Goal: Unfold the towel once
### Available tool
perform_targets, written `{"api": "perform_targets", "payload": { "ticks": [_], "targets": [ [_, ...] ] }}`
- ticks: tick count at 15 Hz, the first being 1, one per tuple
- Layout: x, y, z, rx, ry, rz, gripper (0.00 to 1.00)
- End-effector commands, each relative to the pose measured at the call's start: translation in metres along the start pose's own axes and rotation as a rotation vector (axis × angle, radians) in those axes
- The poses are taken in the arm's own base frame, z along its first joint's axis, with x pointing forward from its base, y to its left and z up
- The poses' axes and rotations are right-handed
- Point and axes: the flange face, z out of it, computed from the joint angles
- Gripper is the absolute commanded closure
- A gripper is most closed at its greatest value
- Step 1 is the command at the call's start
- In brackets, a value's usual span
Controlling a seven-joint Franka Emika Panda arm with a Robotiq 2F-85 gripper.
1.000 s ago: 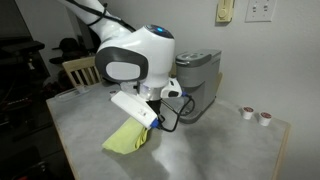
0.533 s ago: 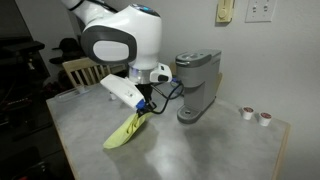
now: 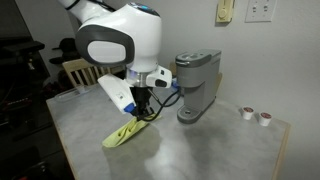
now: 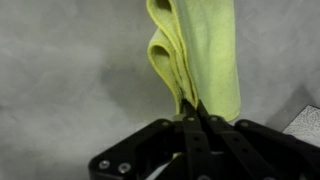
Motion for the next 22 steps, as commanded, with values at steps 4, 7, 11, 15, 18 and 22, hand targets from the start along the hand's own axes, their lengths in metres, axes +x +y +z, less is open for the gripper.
{"api": "perform_targets", "payload": {
  "ticks": [4, 7, 11, 15, 18, 22],
  "targets": [
    [-0.012, 0.048, 0.045, 0.018, -0.032, 0.117, 0.99],
    [-0.017, 0.066, 0.069, 0.035, -0.067, 0.160, 0.99],
    [-0.016, 0.077, 0.085, 0.037, -0.096, 0.177, 0.99],
    [-0.010, 0.080, 0.091, 0.031, -0.103, 0.180, 0.90],
    [-0.006, 0.080, 0.090, 0.030, -0.100, 0.178, 0.91],
    [-0.003, 0.078, 0.086, 0.026, -0.091, 0.170, 0.94]
  ]
}}
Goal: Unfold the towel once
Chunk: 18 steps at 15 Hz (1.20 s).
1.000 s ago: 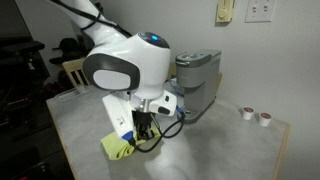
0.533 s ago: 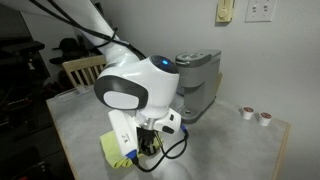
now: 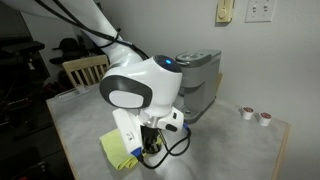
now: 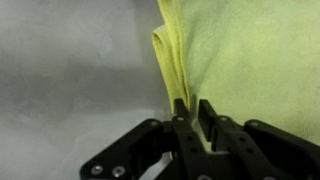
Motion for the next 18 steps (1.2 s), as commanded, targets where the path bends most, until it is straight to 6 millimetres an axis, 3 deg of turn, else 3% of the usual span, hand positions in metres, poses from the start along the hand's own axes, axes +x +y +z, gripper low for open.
{"api": "perform_targets", "payload": {
  "ticks": [1, 2, 3, 4, 5, 12, 18],
  "targets": [
    [0.006, 0.003, -0.001, 0.003, 0.007, 0.000, 0.92],
    [0.006, 0.002, -0.002, 0.002, 0.007, 0.000, 0.95],
    [0.006, 0.002, -0.002, -0.003, 0.006, 0.009, 0.58],
    [0.007, 0.002, -0.003, 0.000, 0.009, 0.003, 0.63],
    [0.007, 0.002, -0.003, 0.000, 0.010, -0.002, 0.96],
    [0.003, -0.002, -0.011, 0.002, 0.018, -0.005, 0.99],
    [-0.006, -0.019, -0.041, -0.043, 0.050, -0.048, 0.99]
  ]
}}
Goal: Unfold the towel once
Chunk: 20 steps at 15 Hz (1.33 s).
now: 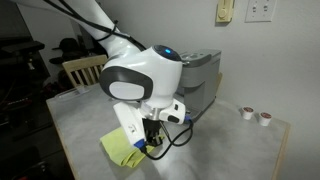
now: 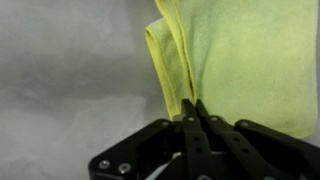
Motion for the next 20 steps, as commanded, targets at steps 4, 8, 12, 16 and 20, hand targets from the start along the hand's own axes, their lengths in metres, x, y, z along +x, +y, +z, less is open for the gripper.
{"api": "perform_targets", "payload": {
  "ticks": [4, 8, 12, 16, 20],
  "targets": [
    [-0.012, -0.028, -0.043, -0.045, 0.045, -0.066, 0.99],
    [-0.009, -0.054, -0.059, -0.020, 0.077, -0.115, 0.99],
    [-0.009, -0.092, -0.065, 0.048, 0.071, -0.176, 0.99],
    [-0.009, -0.133, -0.062, 0.087, 0.040, -0.219, 0.99],
    [-0.008, -0.167, -0.057, 0.095, 0.014, -0.261, 0.99]
  ]
}}
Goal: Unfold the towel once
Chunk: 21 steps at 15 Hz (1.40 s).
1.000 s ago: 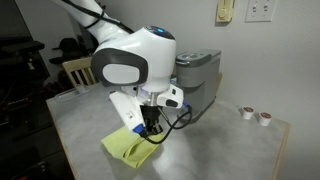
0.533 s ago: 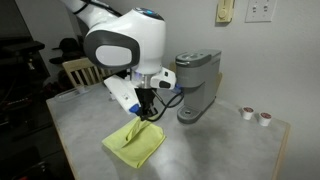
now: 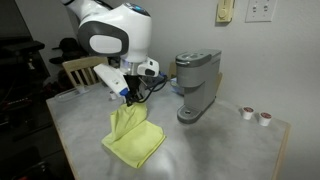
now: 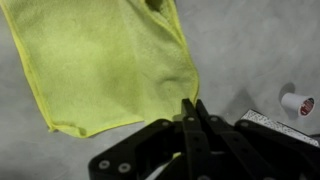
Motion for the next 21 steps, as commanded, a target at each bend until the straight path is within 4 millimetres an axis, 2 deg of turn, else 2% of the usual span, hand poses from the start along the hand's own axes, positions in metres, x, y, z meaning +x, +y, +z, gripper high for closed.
{"api": "perform_targets", "payload": {
  "ticks": [1, 6, 14, 17, 18, 19, 21],
  "targets": [
    [0.005, -0.025, 0.003, 0.024, -0.024, -0.028, 0.99],
    [0.018, -0.061, 0.019, 0.033, -0.040, -0.064, 0.99],
    [0.047, -0.130, 0.049, 0.011, -0.020, 0.024, 0.99],
    [0.057, -0.145, 0.061, 0.009, -0.021, 0.047, 0.99],
    [0.059, -0.148, 0.065, 0.008, -0.028, 0.037, 0.71],
    [0.061, -0.150, 0.068, 0.004, -0.047, 0.050, 0.71],
    [0.063, -0.151, 0.073, -0.001, -0.065, 0.023, 0.59]
  ]
}}
